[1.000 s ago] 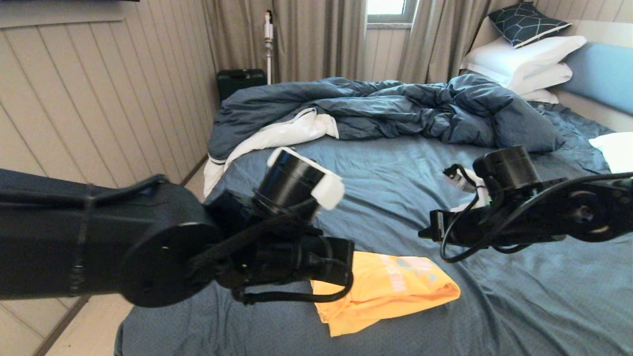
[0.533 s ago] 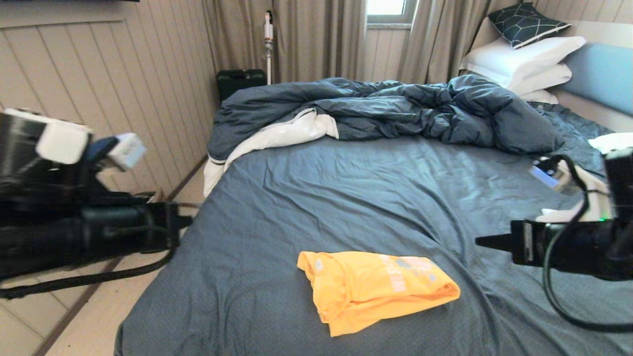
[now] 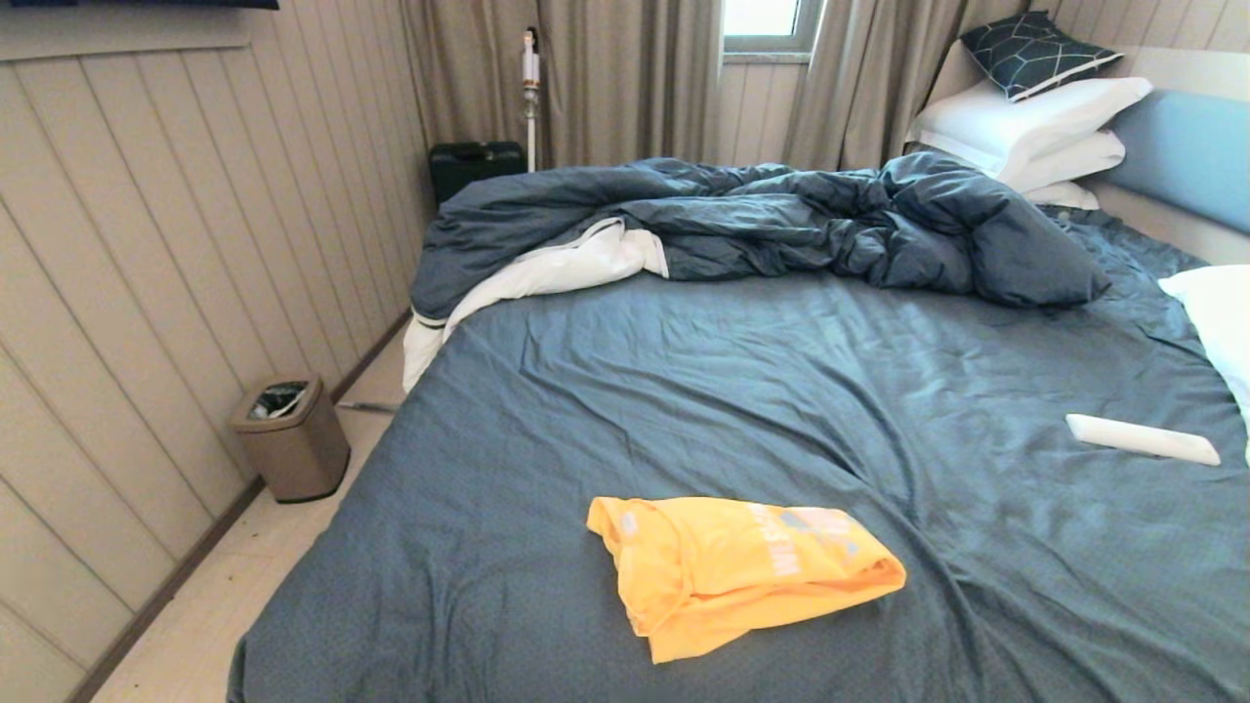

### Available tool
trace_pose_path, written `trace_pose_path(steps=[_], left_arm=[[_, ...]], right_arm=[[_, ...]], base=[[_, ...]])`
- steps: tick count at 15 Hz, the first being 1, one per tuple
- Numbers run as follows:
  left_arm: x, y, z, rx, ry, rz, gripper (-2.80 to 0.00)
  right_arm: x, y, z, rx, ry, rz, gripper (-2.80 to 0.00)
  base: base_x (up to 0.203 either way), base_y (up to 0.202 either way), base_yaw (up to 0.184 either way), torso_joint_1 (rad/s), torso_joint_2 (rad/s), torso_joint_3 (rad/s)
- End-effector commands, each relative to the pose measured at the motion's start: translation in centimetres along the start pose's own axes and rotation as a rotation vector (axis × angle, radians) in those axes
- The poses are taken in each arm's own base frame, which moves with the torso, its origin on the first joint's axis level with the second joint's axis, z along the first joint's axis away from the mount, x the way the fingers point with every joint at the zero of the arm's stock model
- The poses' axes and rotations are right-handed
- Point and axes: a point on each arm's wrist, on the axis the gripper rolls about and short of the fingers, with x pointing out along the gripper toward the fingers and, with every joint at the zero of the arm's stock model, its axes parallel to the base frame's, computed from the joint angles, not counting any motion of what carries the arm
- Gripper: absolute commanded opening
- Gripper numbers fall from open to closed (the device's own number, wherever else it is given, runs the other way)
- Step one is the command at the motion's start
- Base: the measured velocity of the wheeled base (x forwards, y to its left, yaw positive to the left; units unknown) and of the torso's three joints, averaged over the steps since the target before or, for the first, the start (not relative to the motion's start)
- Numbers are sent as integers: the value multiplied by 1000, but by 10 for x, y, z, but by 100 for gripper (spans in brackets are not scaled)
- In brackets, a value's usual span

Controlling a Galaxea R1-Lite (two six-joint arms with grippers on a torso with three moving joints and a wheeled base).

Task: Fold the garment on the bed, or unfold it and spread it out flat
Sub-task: Unford the yellow T-shirt

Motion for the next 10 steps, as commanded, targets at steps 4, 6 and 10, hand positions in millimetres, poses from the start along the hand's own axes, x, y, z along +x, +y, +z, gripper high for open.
trace_pose_path(steps=[4,6,10], left_arm=[[-21,22,-65,18,-94,163,-280],[-20,21,-67,22,-81,173,-280],[-20,18,-93,-8,-98,281,-280]], right_arm=[[-5,-16,-59,-13,-164,-109,-280],[3,-17,-63,-62,-174,-130,-280],[13,-25,-76,-58,-153,-365,-280]], base=[[0,0,0,0,0,0],[0,0,0,0,0,0],[0,0,0,0,0,0]])
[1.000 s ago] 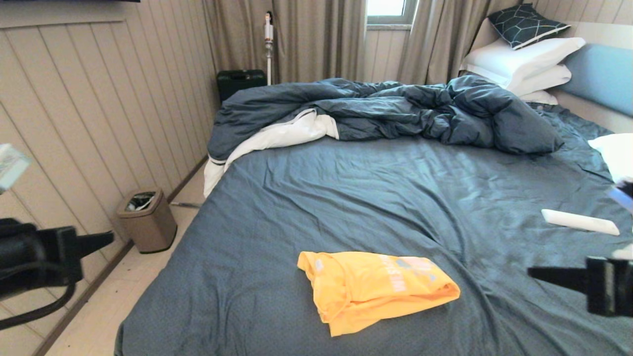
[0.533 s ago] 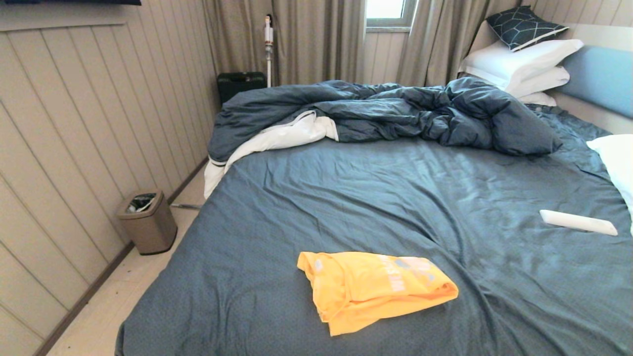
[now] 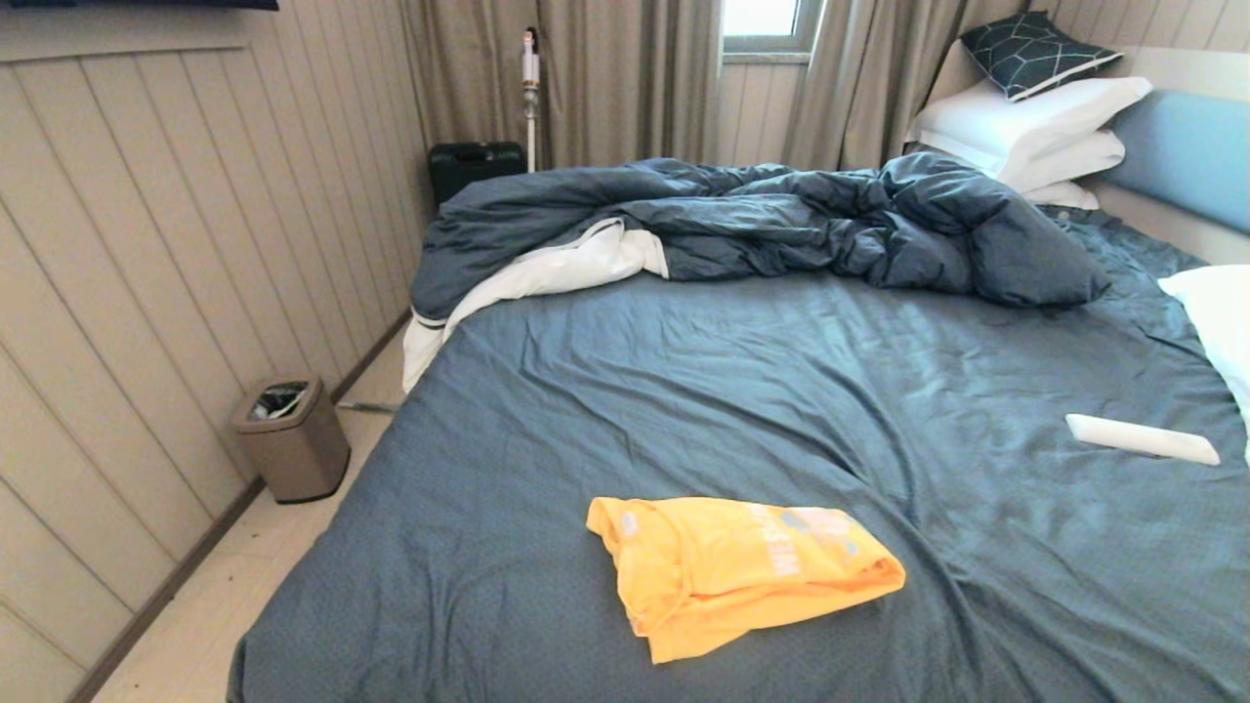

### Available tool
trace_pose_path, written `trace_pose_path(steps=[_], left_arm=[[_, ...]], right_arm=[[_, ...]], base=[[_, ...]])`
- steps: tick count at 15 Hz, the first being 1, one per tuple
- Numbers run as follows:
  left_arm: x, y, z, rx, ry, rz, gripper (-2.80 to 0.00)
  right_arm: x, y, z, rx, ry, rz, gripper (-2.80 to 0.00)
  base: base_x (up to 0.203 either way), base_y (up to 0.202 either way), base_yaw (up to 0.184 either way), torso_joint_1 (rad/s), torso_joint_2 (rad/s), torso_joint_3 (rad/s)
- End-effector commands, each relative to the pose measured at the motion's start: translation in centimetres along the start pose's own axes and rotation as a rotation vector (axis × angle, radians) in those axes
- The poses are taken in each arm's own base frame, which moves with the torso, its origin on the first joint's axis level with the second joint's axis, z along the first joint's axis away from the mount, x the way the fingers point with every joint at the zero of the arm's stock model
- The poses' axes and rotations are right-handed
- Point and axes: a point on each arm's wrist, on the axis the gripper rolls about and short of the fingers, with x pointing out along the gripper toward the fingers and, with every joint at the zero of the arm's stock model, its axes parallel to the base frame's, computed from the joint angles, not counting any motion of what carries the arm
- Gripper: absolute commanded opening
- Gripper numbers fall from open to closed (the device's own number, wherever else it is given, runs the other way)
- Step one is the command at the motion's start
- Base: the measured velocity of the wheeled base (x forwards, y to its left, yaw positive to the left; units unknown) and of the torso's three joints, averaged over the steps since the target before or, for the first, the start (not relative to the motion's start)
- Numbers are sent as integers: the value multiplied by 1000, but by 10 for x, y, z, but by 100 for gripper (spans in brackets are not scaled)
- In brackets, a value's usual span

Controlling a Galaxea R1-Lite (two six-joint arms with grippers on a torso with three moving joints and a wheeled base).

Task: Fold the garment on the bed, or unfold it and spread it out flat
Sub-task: Unford the yellow T-shirt

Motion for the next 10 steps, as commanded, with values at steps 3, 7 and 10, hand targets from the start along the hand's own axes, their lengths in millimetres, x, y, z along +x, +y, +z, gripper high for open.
trace_pose_path(steps=[3,7,10], left_arm=[[6,3,-54,49,-68,-41,-280],[11,2,-60,73,-68,-63,-280],[12,-1,-61,76,-58,-167,-280]], right_arm=[[8,0,-9,44,0,-53,-280],[5,2,-13,10,14,-243,-280],[-4,2,-23,22,-66,-202,-280]], base=[[0,0,0,0,0,0],[0,0,0,0,0,0],[0,0,0,0,0,0]])
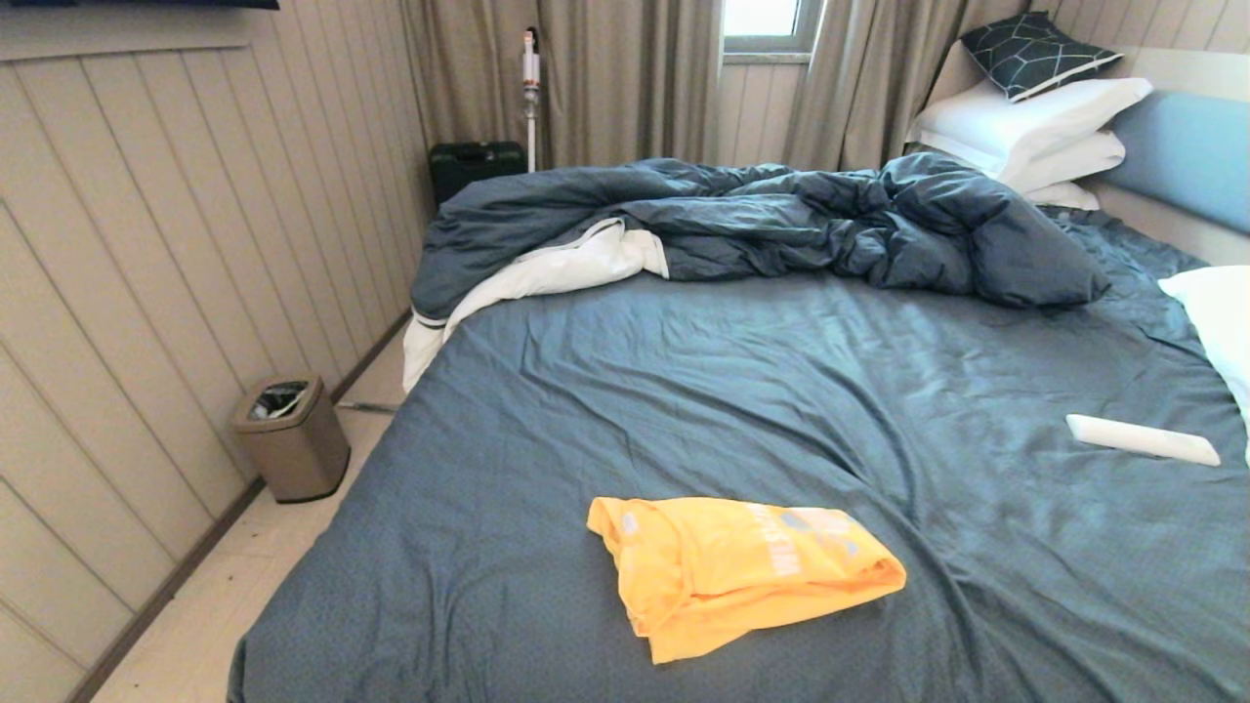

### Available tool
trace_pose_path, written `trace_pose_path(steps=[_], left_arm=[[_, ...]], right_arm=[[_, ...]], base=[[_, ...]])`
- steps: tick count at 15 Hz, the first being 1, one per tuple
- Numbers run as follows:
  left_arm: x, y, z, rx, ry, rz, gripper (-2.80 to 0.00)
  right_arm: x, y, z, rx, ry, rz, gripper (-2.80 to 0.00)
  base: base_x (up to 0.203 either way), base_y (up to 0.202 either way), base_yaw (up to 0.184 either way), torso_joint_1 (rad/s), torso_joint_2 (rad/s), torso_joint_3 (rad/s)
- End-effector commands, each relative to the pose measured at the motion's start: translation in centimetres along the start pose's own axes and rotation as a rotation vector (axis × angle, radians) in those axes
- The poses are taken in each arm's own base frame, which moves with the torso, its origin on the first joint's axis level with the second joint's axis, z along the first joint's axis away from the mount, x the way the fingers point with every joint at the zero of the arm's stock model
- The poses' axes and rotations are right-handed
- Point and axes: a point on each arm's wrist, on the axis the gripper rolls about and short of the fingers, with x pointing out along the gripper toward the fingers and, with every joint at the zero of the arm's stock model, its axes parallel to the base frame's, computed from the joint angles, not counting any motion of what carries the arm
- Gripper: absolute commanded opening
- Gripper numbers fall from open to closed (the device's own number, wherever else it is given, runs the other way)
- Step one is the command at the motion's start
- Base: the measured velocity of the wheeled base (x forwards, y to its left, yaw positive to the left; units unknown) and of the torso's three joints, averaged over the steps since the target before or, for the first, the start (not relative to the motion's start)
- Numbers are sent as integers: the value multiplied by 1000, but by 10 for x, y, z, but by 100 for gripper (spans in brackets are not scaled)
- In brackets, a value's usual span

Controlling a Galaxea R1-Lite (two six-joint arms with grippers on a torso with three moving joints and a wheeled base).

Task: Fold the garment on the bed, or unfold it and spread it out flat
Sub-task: Unford the yellow T-shirt

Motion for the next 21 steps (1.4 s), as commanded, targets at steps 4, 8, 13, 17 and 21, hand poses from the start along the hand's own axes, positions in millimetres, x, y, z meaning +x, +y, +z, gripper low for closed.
trace_pose_path(steps=[4,8,13,17,21], left_arm=[[3,-2,-2,33,-6,-85,-280],[27,-4,0,129,-273,-79,-280],[30,-4,-1,98,-304,-81,-280],[30,-4,-1,76,-306,-80,-280],[30,-4,-1,73,-307,-80,-280]], right_arm=[[-7,1,-29,-5,-124,341,-280],[3,7,-28,-64,-266,375,-280],[7,9,-25,-134,-405,400,-280],[7,9,-25,-48,-387,392,-280],[7,9,-25,-44,-386,392,-280]], base=[[0,0,0,0,0,0],[0,0,0,0,0,0],[0,0,0,0,0,0],[0,0,0,0,0,0],[0,0,0,0,0,0]])
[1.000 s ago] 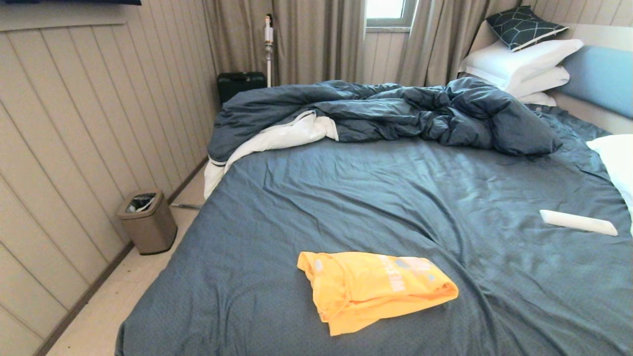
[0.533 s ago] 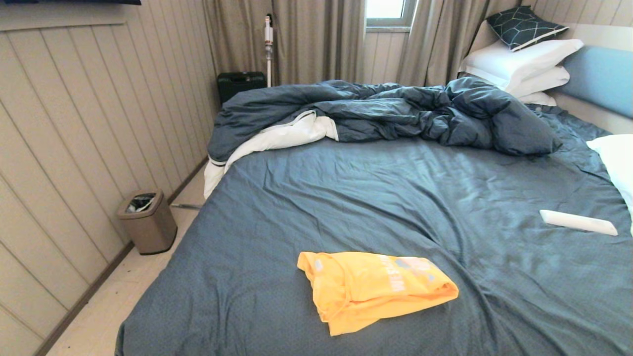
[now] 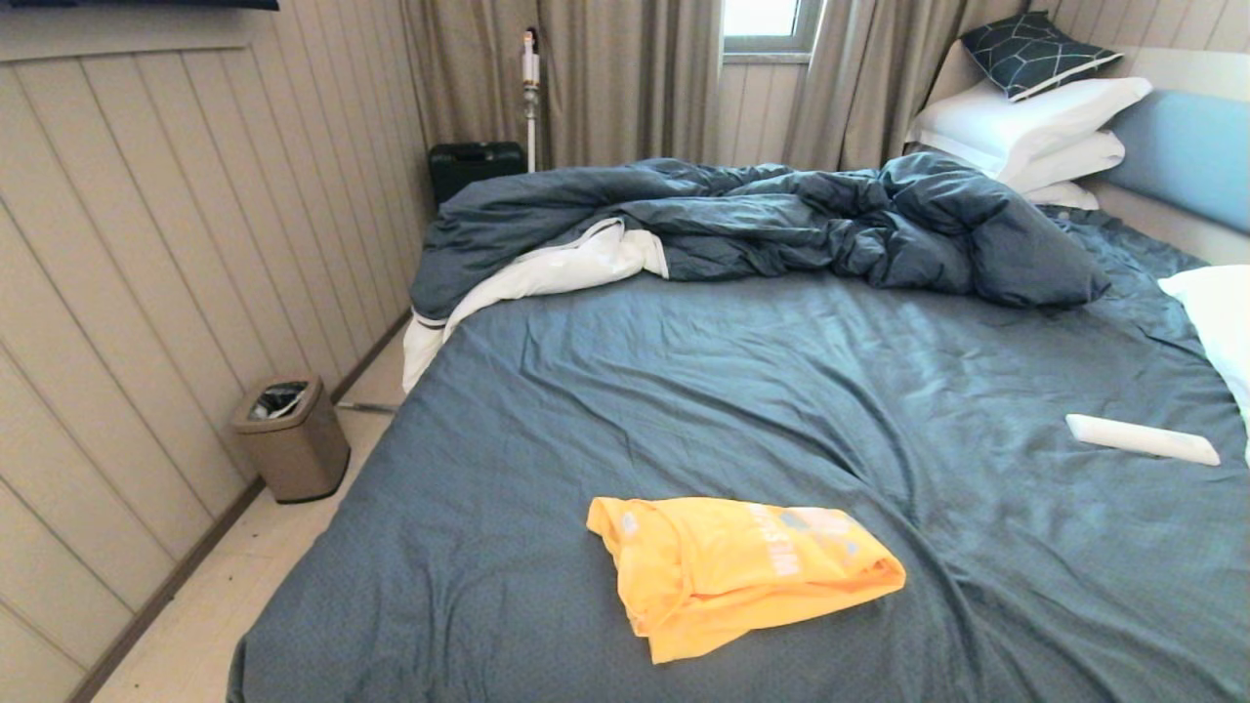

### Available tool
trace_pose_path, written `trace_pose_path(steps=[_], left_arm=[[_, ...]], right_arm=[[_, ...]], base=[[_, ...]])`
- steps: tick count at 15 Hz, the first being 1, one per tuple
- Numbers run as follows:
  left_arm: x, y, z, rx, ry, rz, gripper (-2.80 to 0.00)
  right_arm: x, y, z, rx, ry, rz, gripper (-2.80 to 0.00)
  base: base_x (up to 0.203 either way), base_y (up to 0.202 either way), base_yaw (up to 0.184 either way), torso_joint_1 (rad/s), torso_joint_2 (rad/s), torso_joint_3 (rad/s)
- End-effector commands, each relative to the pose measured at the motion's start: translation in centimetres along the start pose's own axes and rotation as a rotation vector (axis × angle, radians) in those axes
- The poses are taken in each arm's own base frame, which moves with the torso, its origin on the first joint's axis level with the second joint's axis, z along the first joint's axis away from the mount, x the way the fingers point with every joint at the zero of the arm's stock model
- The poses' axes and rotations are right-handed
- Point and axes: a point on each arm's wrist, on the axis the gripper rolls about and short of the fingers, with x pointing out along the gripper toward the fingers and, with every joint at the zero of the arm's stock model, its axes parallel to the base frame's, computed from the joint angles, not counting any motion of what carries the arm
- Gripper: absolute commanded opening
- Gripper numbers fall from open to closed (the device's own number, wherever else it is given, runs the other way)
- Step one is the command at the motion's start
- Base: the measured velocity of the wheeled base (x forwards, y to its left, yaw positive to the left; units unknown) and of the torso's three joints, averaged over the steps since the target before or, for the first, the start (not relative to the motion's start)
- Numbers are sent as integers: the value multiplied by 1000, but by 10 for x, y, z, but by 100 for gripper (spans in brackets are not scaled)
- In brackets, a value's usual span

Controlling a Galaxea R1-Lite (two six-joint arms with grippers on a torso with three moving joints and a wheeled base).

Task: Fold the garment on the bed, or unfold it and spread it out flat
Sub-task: Unford the yellow T-shirt

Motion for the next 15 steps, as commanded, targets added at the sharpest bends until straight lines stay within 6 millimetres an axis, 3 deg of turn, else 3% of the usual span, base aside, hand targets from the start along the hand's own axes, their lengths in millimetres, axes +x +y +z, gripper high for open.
trace_pose_path(steps=[1,7,8,11,15], left_arm=[[0,0,0,-3,-1,1,-280],[0,0,0,-6,0,1,-280],[0,0,0,-6,-1,1,-280],[0,0,0,-4,1,1,-280],[0,0,0,-6,-1,1,-280]], right_arm=[[0,0,0,0,2,1,-280],[0,0,-4,-23,67,10,-280],[-2,0,5,-23,73,12,-280],[8,-3,69,-5,146,20,-280],[89,-4,151,16,279,39,-280]], base=[[0,0,0,0,0,0],[0,0,0,0,0,0],[0,0,0,0,0,0],[0,0,0,0,0,0],[0,0,0,0,0,0]])
